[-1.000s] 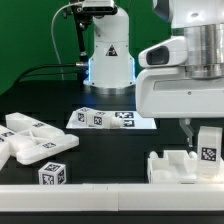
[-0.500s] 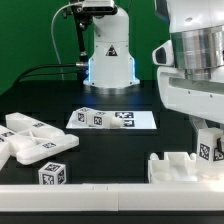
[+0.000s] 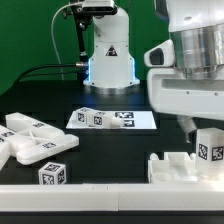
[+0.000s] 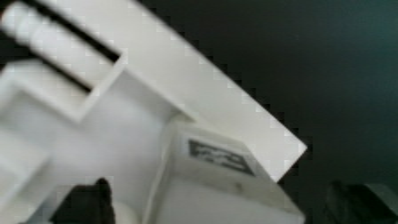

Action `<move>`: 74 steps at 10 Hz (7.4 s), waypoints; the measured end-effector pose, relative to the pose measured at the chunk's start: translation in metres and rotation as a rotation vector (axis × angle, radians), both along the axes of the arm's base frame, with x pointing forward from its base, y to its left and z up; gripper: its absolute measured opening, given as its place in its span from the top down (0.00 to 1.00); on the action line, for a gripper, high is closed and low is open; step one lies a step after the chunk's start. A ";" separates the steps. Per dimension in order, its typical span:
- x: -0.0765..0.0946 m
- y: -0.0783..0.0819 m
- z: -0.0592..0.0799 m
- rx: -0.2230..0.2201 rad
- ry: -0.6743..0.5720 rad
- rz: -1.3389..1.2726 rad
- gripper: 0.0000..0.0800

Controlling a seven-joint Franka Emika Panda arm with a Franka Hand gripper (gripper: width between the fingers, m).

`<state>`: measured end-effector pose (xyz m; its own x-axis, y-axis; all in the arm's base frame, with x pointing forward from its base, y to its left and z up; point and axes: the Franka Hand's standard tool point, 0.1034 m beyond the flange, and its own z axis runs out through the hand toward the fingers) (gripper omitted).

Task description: Assemble chair

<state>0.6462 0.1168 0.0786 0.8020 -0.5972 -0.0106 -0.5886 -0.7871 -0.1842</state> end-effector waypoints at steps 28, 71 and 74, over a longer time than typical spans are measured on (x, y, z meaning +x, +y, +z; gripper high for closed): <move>0.008 -0.001 0.003 -0.076 -0.095 0.297 0.19; 0.004 0.006 0.000 -0.018 0.064 -0.734 0.63; 0.008 0.002 0.006 -0.064 0.021 -0.343 0.24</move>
Offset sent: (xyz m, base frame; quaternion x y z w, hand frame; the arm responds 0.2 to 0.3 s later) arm 0.0000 0.0000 0.0000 0.0000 0.0000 -0.1938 0.9810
